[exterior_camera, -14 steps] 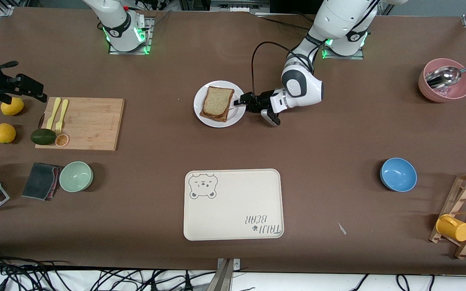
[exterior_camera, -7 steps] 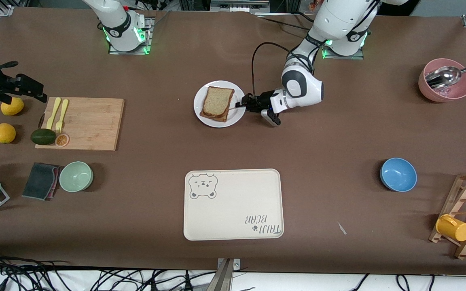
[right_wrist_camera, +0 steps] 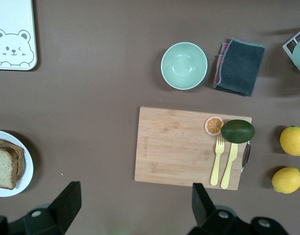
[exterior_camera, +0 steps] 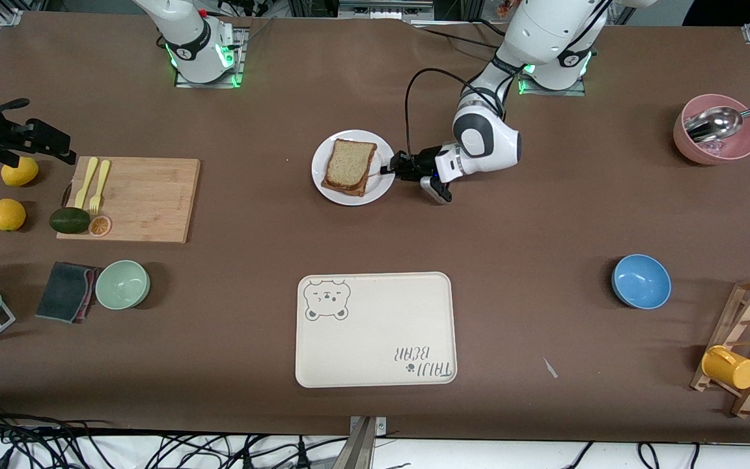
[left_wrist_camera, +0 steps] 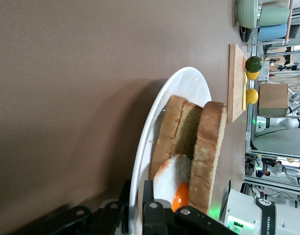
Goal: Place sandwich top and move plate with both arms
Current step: 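Grip the plate rim with the left gripper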
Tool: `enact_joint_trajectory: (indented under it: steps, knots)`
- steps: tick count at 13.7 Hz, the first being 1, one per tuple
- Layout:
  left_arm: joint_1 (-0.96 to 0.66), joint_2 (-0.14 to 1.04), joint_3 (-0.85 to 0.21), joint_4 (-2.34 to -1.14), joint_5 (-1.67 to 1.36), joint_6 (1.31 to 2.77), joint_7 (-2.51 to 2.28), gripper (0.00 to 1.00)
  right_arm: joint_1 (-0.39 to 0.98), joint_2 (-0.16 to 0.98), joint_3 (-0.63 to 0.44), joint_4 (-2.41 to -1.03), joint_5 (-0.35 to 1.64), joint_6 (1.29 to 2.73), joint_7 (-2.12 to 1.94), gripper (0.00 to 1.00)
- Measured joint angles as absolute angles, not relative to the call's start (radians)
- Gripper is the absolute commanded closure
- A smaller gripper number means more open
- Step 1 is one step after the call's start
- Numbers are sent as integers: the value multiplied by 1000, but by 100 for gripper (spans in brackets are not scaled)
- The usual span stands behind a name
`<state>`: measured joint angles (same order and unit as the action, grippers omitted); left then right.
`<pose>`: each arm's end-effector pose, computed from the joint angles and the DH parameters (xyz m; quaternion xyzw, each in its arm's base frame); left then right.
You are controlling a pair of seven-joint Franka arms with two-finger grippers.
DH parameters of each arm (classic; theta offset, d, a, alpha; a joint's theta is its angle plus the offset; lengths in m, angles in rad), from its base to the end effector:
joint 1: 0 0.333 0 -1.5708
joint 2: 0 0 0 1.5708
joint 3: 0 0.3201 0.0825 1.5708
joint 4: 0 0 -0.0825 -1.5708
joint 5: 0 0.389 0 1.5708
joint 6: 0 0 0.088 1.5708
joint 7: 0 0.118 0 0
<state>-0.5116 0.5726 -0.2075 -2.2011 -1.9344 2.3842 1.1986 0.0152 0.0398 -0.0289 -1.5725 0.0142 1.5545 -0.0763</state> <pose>0.3754 -0.3627 0.0982 0.8685 -0.0265 -0.0212 0.4945 0.5683 -0.0058 0.5930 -0.9991 -0.0312 0.0286 0.0078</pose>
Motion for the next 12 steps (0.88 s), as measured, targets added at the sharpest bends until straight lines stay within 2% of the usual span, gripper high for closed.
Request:
enact_joint_trajectory:
  steps: [5, 12]
  knots:
    - [-512, 573, -208, -2201, -1934, 2385, 1201, 100, 15, 40, -29, -1573, 14, 1554, -76, 0]
    - [-495, 573, -204, -2198, -1934, 2385, 1202, 100, 15, 40, -29, -1573, 14, 1553, -76, 0]
